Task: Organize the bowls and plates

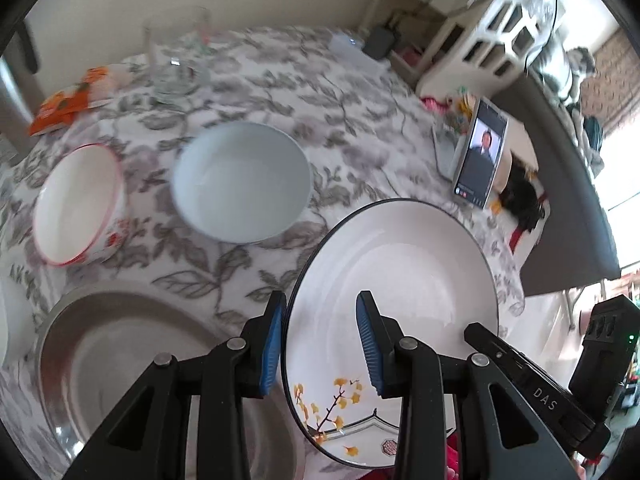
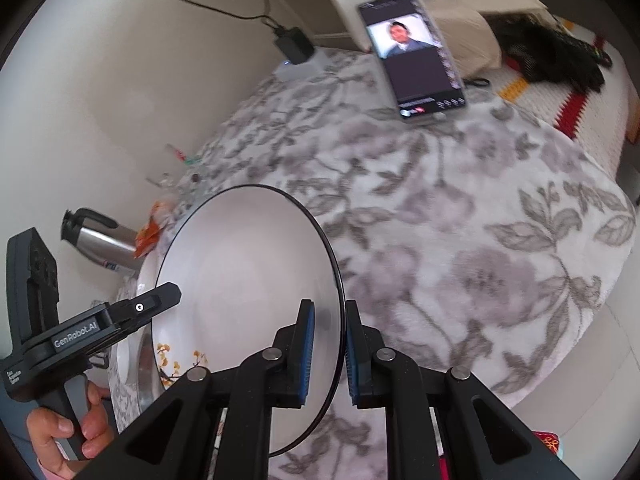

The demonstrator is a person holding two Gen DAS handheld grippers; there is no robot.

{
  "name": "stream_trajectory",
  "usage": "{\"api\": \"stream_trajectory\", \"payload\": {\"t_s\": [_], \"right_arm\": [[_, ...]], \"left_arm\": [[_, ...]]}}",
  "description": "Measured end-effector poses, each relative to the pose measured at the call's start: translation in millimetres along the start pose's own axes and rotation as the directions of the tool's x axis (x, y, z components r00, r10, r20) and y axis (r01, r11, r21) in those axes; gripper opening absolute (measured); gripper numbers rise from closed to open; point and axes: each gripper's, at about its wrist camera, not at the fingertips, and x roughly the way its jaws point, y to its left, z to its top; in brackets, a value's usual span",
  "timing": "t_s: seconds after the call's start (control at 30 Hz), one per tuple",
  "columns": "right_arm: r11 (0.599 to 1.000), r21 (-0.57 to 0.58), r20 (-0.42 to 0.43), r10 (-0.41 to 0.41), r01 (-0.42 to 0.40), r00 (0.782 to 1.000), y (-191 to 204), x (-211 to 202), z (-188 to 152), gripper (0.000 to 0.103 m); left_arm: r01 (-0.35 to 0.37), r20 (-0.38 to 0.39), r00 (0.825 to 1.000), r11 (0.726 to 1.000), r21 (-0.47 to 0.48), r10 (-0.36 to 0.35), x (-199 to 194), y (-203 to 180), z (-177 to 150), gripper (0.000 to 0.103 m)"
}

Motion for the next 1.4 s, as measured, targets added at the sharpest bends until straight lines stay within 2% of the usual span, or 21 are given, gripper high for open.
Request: {"api": "stream_trajectory", "payload": {"t_s": [0.13,0.27,0.43,0.7,0.97,1.2,1.4], "right_arm": [[0.999,-0.046,0.0,0.023,-0.023,1.0,17.3,-7.1,-7.7,0.015],[0.993,-0.109,-0.004,0.047,-0.048,0.999,41.1,-11.0,-18.9,0.015],[0.981,-0.18,-0.025,0.076,-0.079,0.997,74.3,-9.7,-33.9,0.015],[0.95,-0.292,-0.071,0.093,-0.11,0.993,125.2,1.3,-58.9,0.015],[0.916,-0.378,-0.123,0.092,-0.132,0.988,165.2,15.8,-79.5,0.015],[0.902,-0.408,-0.155,0.085,-0.142,0.984,187.0,31.2,-87.0,0.015],[0.901,-0.414,-0.172,0.063,-0.13,0.983,183.7,43.5,-88.4,0.015]], "left_arm": [[0.024,0.049,0.999,0.998,-0.06,-0.021,-23.2,19.3,-10.0,0.037],[0.019,0.105,0.994,0.993,-0.119,-0.007,-44.1,42.8,-24.7,0.037],[0.053,0.154,0.988,0.975,-0.217,-0.02,-63.6,79.4,-48.6,0.037],[0.056,0.229,0.973,0.936,-0.348,0.027,-92.7,129.9,-91.4,0.037],[0.089,0.285,0.957,0.877,-0.472,0.056,-111.2,174.3,-126.1,0.037],[0.086,0.289,0.954,0.845,-0.527,0.083,-114.2,196.0,-137.9,0.037],[0.067,0.254,0.964,0.844,-0.532,0.084,-103.2,197.1,-137.5,0.037]]}}
